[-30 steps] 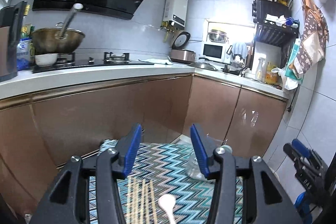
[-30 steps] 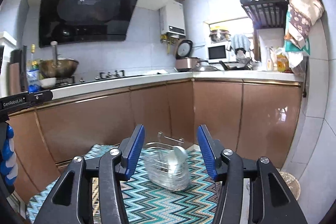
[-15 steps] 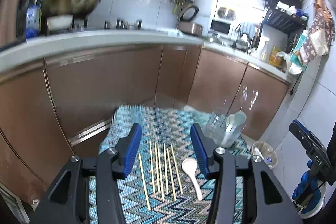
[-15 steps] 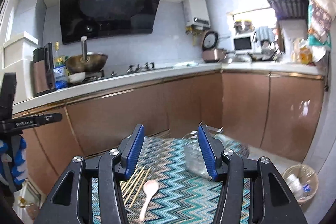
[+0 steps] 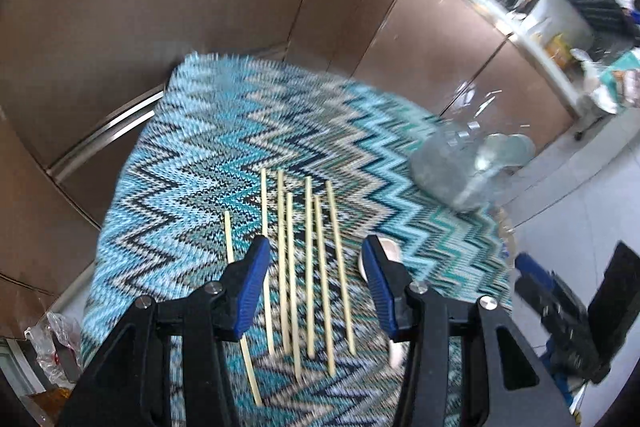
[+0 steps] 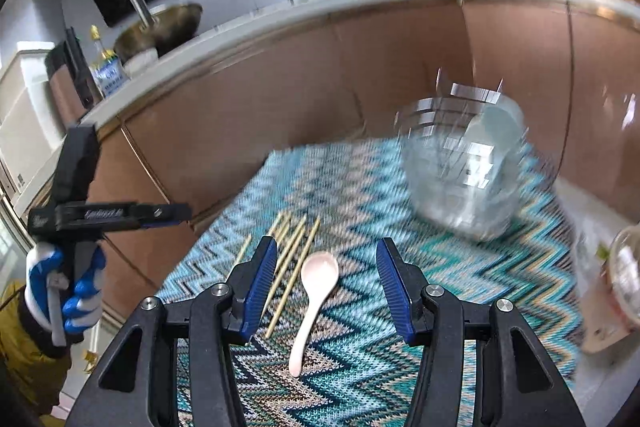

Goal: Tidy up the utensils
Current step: 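Grasp the white spoon with the right tool while the left tool grasps a chopstick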

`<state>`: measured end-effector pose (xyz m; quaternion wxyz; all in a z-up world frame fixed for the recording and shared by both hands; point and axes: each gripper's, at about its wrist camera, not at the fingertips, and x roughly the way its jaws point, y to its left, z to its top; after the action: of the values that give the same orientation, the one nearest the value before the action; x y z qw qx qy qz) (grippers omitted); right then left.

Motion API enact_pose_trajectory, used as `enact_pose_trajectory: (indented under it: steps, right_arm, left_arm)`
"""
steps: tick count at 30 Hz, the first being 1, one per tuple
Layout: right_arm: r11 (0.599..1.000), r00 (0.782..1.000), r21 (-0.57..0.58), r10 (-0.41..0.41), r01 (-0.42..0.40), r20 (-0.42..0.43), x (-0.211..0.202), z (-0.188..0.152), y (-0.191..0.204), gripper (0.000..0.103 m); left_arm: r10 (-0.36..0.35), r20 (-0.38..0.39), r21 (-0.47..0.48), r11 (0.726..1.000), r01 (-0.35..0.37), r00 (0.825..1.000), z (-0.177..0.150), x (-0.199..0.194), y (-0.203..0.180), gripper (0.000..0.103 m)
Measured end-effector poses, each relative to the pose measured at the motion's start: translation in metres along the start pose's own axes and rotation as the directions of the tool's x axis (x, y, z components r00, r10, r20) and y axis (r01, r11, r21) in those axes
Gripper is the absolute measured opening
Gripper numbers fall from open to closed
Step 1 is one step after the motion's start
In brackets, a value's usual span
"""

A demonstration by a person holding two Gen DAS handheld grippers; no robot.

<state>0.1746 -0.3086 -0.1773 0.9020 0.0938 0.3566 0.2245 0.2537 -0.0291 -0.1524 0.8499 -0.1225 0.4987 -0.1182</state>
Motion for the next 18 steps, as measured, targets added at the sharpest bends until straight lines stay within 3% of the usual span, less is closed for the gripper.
enact_pose_trajectory:
  steps: [4, 11, 18]
  right_arm:
    - [1.000, 0.998, -0.001, 0.011, -0.011, -0.069, 0.042, -0.007, -0.007, 0.051]
    - [0.997, 0.986, 0.006, 0.074, -0.074, -0.148, 0.084, -0.006, -0.028, 0.049]
    - [0.986, 0.961, 0.013, 0.168, -0.169, -0.221, 0.117, -0.001, -0.037, 0.049]
  left_arm:
    - [0.004, -0.088, -0.021, 1.000, -0.006, 0.996, 0.019, 0.044, 0.005, 0.039]
    - [0.068, -0.154, 0.008, 0.998, -0.068, 0.986, 0.042, 0.091, 0.000, 0.031]
    - [0.102, -0.222, -0.007, 0.994, -0.106, 0.970, 0.056, 0.129, 0.012, 0.022]
